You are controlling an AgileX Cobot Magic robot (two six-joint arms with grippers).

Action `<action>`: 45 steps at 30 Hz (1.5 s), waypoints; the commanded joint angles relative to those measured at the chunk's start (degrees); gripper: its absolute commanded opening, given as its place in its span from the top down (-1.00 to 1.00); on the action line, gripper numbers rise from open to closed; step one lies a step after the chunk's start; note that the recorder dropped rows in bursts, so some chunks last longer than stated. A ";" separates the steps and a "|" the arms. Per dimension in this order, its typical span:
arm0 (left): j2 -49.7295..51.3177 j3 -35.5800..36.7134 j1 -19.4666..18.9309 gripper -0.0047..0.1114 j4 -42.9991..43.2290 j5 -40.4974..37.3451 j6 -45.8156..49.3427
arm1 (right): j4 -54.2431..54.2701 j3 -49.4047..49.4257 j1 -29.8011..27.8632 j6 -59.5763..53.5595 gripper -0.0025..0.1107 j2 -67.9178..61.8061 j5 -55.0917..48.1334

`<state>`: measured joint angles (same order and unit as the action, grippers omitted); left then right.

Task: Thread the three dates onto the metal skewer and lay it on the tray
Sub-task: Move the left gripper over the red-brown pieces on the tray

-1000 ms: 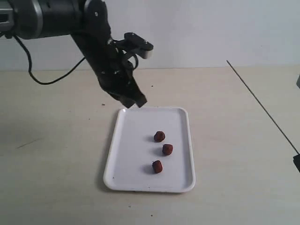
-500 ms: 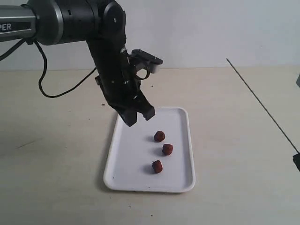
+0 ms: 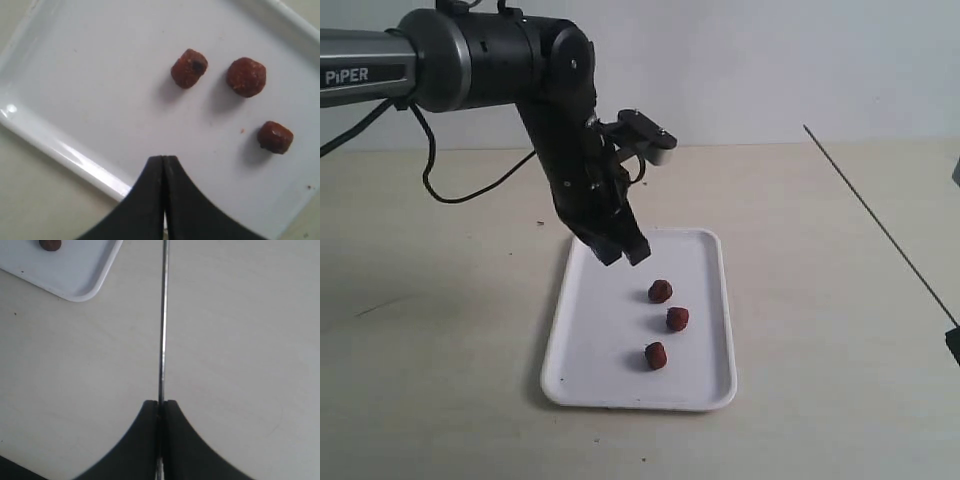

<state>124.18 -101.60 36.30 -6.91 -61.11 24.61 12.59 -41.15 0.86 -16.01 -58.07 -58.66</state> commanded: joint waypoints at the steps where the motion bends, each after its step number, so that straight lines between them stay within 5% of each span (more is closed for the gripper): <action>1: 1.24 -0.33 0.21 0.92 0.34 3.30 -0.34 | -0.11 0.16 -0.22 -0.30 0.96 -0.88 1.18; 5: 2.92 -1.56 0.21 0.86 0.22 5.96 -5.95 | -0.11 0.16 -0.22 -0.30 0.96 -2.78 1.77; 14: 3.85 -7.11 0.21 0.34 0.10 -2.14 -22.97 | 0.40 0.16 -0.22 -0.40 0.96 -7.76 3.03; 29: 7.25 -9.18 0.46 0.31 -10.43 -8.85 -38.31 | 0.98 0.16 -0.22 -0.51 0.96 -10.76 3.22; 36: 8.85 -9.18 2.10 -0.16 -13.73 -6.76 -39.83 | 1.95 0.16 -0.22 -0.83 0.96 -10.76 3.35; 45: 9.43 -9.18 2.12 -0.15 -8.93 -3.40 -42.75 | 3.83 0.16 -0.22 -2.94 0.96 -10.76 3.47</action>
<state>133.61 -110.56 38.37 -18.13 -65.31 -16.71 15.97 -41.15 0.86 -18.30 -68.83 -55.77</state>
